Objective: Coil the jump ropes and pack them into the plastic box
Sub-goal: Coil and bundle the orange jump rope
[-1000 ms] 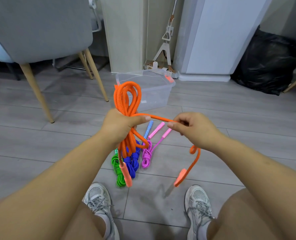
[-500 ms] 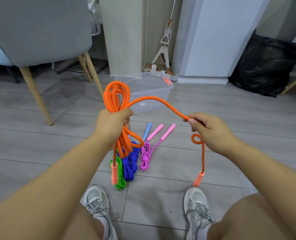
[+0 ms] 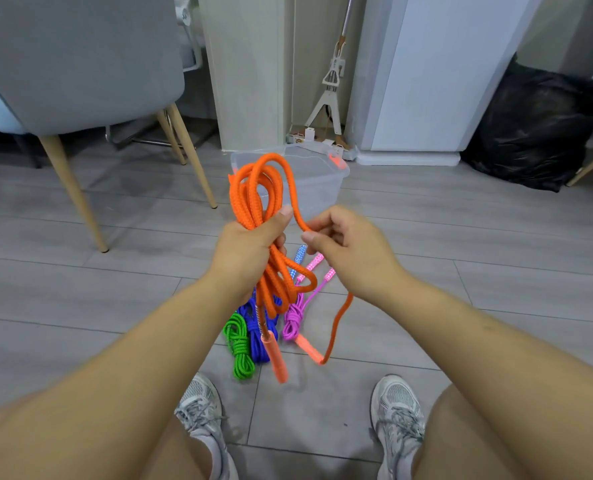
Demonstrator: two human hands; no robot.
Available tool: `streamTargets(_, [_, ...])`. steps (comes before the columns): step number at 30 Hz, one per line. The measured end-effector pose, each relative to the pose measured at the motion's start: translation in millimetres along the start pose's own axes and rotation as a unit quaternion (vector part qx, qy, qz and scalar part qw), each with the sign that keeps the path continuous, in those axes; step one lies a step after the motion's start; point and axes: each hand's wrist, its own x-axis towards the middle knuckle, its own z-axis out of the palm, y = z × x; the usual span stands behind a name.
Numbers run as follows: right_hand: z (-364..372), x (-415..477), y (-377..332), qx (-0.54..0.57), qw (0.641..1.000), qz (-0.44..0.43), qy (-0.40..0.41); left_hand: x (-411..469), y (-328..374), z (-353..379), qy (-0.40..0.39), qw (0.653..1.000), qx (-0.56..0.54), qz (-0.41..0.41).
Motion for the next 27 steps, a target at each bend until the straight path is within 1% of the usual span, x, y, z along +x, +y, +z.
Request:
streamTargets(4, [5,2,-1,0.003,1.0,-0.002,-0.021,0,0,0,0.016,1.0,0.022,0.009])
streamTargets(11, [2,-2,-1,0.002,0.997,0.015,-0.075,-2,2,0,0.018,1.0,0.019,0.005])
streamTargets(23, [-4,-6,0,-0.009,0.995,0.016,-0.097,-6,1,3,0.02,0.999,0.027,-0.015])
streamTargets(27, [-3,-6,4,-0.011,0.994,0.022,-0.104,-6,2,3,0.035,0.996,0.078,0.014])
